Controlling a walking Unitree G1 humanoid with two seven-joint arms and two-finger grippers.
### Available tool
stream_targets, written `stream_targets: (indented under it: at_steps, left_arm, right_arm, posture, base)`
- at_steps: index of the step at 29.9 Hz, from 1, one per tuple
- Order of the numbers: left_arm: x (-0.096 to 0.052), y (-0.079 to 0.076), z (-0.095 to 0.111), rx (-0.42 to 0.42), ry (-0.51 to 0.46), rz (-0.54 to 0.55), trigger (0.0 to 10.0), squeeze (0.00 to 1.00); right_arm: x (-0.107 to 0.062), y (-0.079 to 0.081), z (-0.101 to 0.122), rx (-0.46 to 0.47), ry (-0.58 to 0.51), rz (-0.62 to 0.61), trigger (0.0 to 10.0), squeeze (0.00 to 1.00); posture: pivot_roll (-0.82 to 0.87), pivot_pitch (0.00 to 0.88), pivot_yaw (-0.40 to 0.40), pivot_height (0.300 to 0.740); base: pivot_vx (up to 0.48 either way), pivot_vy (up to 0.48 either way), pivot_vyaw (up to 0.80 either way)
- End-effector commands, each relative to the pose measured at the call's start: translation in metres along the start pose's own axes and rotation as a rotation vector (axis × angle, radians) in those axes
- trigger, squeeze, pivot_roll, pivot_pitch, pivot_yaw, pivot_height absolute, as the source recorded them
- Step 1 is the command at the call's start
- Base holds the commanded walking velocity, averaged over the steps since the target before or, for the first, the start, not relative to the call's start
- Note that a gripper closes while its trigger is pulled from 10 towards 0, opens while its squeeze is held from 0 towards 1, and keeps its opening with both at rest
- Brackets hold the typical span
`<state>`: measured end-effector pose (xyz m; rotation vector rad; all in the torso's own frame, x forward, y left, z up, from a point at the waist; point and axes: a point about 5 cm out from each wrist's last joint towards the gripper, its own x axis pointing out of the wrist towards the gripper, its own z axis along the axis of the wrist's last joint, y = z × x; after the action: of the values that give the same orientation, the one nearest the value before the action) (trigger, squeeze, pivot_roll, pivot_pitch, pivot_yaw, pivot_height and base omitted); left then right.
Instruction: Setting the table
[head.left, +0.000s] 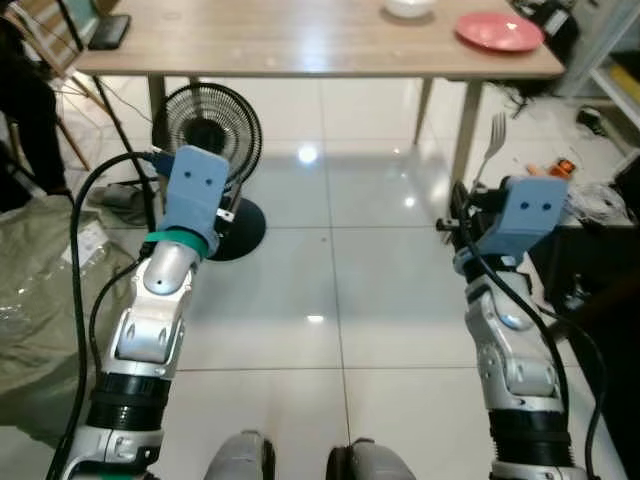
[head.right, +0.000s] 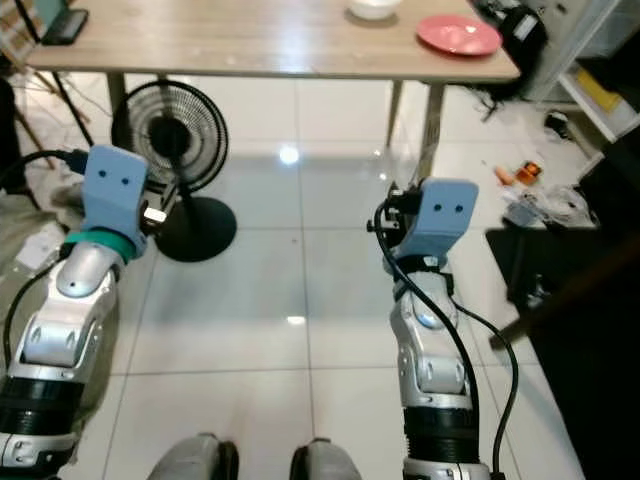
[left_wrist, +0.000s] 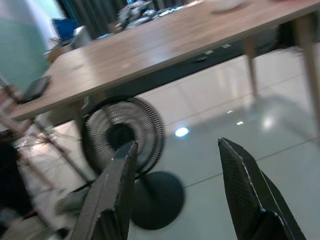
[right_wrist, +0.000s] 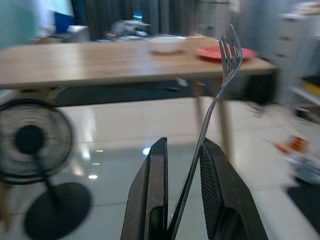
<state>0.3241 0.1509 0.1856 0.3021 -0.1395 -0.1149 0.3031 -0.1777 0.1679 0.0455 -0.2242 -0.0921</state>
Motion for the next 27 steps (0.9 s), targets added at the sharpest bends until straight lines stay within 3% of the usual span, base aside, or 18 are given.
stream_targets:
  at_steps: [1,27]
  left_arm:
    - [-0.0016,0.0014,-0.0042,0.001,0.017,-0.004,10.0,0.00]
    - [-0.0009,0.0004,-0.0040,-0.001,0.015,-0.008,10.0,0.00]
  right_arm:
    - [-0.0022,-0.0010,-0.0035,0.005,0.012,-0.009,10.0,0.00]
    - [-0.0027,-0.0012,-0.0041,0.004,0.012,-0.013,10.0,0.00]
  posture:
    - [0.07,0.000,0.018,0.740]
    - [0.06,0.006,0.021,0.740]
  base:
    - [-0.420,0.000,0.00]
    - [-0.419,0.000,0.00]
